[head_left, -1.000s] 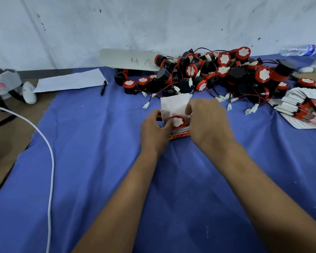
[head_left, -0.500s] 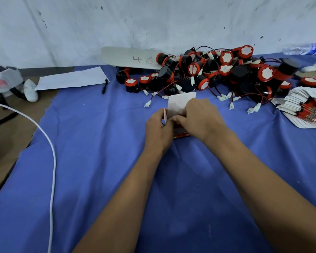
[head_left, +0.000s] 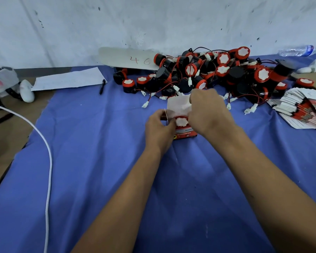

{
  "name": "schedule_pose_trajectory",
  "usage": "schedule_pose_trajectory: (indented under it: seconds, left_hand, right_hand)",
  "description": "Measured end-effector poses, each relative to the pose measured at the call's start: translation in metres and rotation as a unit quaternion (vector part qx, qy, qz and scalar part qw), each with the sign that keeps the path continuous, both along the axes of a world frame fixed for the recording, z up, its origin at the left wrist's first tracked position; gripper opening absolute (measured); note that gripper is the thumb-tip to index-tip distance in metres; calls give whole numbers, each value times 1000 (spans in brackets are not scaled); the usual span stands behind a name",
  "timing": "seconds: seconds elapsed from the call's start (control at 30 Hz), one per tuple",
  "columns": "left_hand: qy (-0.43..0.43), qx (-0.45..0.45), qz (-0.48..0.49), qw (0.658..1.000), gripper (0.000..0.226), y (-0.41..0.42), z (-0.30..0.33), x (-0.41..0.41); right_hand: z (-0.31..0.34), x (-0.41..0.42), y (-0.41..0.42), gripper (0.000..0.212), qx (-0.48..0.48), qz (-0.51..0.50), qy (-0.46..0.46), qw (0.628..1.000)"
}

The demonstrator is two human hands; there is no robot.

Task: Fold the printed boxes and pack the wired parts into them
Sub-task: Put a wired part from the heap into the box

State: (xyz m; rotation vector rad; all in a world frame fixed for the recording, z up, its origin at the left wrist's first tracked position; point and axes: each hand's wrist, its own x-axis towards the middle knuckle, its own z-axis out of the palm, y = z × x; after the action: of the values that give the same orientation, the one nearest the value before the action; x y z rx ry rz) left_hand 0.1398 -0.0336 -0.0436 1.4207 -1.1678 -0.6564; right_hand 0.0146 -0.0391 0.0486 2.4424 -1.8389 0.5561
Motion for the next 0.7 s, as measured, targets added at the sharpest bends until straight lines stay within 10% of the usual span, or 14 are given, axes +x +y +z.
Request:
schedule_pose_trajectory:
  seconds: [0.7]
  left_hand:
    - [0,9,-4,1000,12,1,4,-4]
  right_hand:
    - [-25,24,3,35,-28,23,44,998]
